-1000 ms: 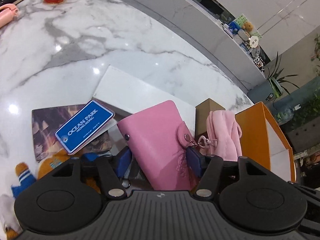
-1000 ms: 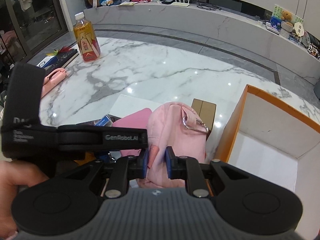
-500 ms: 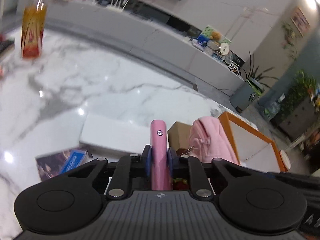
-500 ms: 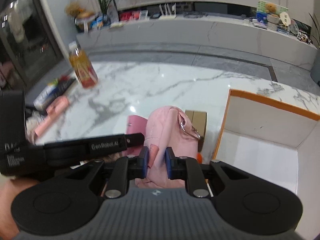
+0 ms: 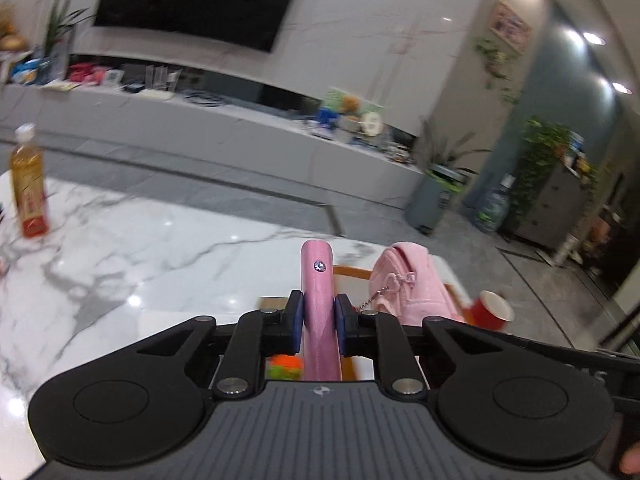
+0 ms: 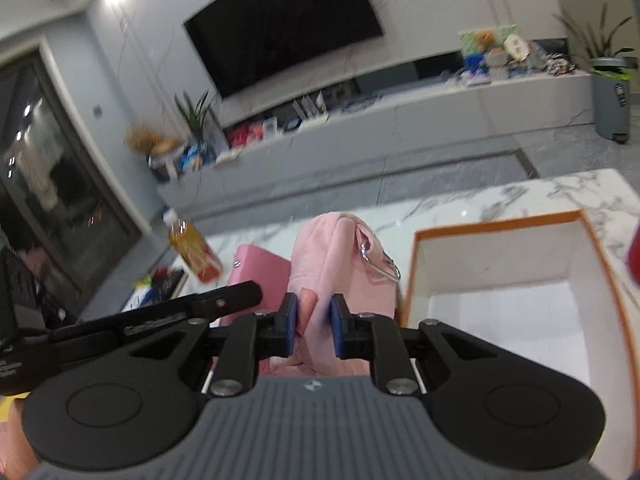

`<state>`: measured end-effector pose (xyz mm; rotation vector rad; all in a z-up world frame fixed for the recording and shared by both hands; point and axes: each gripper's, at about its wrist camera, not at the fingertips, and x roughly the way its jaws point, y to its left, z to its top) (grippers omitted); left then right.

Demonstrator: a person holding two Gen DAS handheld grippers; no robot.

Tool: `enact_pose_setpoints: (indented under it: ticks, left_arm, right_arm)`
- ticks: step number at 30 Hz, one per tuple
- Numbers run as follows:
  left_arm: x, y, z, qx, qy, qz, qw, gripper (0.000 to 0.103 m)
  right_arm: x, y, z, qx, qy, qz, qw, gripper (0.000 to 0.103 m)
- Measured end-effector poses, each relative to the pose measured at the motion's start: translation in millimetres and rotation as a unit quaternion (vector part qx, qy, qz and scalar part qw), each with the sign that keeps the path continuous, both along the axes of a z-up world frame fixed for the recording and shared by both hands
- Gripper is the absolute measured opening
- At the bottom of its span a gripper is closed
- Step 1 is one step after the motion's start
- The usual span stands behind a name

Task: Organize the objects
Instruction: 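Lift the pink wallet and pink bag with both grippers over the orange box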

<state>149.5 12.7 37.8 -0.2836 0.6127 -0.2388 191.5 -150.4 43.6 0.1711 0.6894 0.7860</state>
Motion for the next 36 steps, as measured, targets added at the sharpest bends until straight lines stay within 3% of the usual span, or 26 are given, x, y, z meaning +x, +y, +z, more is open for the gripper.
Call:
enact_pose_setpoints:
  ticks: [5,11,18,27,36]
  left_arm:
    - [-7,-46,6,0.01,0.006,-0.072,0.9973,0.019]
    - [15,-105,-38,0.029,0.069,-0.123,0.9897,0.019]
    - [43,-149,-91,0.046,0.144,-0.134,0.9794,0.019]
    - [51,-159,-124,0.005,0.203,-0.137,0.9696,0.019]
    - [55,-163,-133,-0.014,0.222,-0.135,0.9656,0.019]
  right_arm:
    - [-8,-45,2,-0.002,0.005,-0.032,0.999,0.019]
    - [5,-95,-32,-0.011,0.069,-0.069,0.995,0.019]
    - [31,-116,-70,-0.048,0.127,-0.077,0.988,0.019]
    - [53,-134,-96,-0.078,0.181,-0.073,0.978,0.019]
    - [60,-120,-91,-0.201,0.146,-0.044,0.968,0.028]
